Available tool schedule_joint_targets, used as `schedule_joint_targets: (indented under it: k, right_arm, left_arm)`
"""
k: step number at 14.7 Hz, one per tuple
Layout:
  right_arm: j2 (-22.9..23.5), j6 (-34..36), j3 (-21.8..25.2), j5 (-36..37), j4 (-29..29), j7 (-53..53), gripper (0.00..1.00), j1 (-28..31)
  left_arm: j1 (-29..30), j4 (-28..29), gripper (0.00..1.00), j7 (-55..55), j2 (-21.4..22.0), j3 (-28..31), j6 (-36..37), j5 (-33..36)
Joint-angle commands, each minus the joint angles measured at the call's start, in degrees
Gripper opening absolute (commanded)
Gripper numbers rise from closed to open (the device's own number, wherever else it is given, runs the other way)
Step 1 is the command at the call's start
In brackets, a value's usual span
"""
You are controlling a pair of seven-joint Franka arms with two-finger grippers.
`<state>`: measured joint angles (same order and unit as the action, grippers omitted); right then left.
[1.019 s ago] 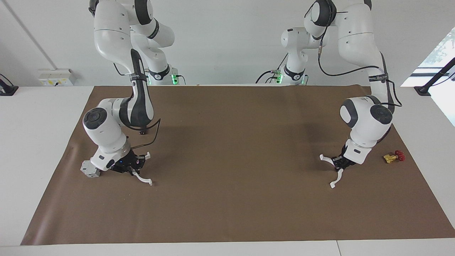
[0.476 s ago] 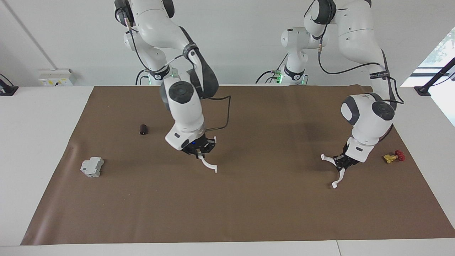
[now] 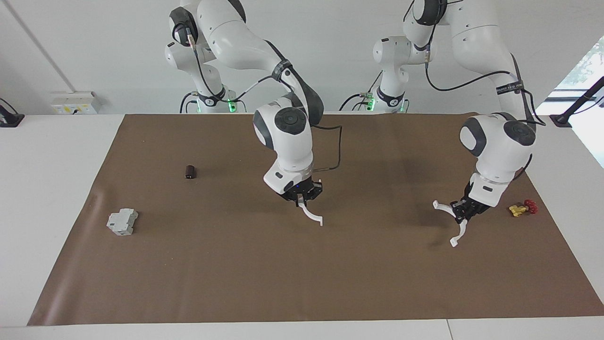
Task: Assemble drain pipe with both arms
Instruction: 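Carry the clamp half toward the table centre with the right gripper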
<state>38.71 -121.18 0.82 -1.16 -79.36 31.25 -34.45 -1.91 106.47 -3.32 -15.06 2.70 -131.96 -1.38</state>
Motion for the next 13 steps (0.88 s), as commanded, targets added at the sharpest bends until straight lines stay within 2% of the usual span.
schedule_joint_targets:
  k: [1, 4, 5, 6, 8, 9, 13]
  right_arm:
    - [3.0, -2.0, 0.2, 1.3, 2.3, 0.9, 0.01, -0.3]
    - [3.1, -1.6, 0.2, 2.2, 2.2, 1.0, 0.03, -0.4]
    - [3.1, -1.9, 0.2, 2.3, 2.2, 1.0, 0.07, -0.8]
    - [3.1, -2.6, 0.2, 2.5, 2.1, 1.2, 0.23, -1.0]
    - [2.9, -3.5, 0.2, 2.6, 1.9, 1.4, 0.77, -1.0]
    - [2.6, -2.9, 0.2, 2.8, 2.1, 1.2, 1.00, -0.9]
    - [-1.8, 4.0, 0.2, 2.4, 5.1, 0.4, 1.00, 1.8]
  left_arm:
    - [0.5, 0.6, 0.00, -0.2, 3.9, 0.4, 4.2, 0.9]
    - [0.9, -1.5, 0.00, 0.0, 5.5, 0.3, 9.0, 0.9]
    - [0.9, -3.0, 0.00, 0.2, 5.8, 0.3, 11.4, 0.9]
    - [0.9, -4.7, 0.00, 1.2, 5.9, 0.4, 14.3, 0.9]
    - [0.9, -7.6, 0.00, 3.3, 6.1, 0.4, 19.3, 0.9]
    - [0.9, -8.3, 0.00, 4.1, 6.2, 0.4, 20.9, 0.9]
    - [0.9, -8.3, 0.00, 4.4, 7.1, 0.4, 22.3, 0.9]
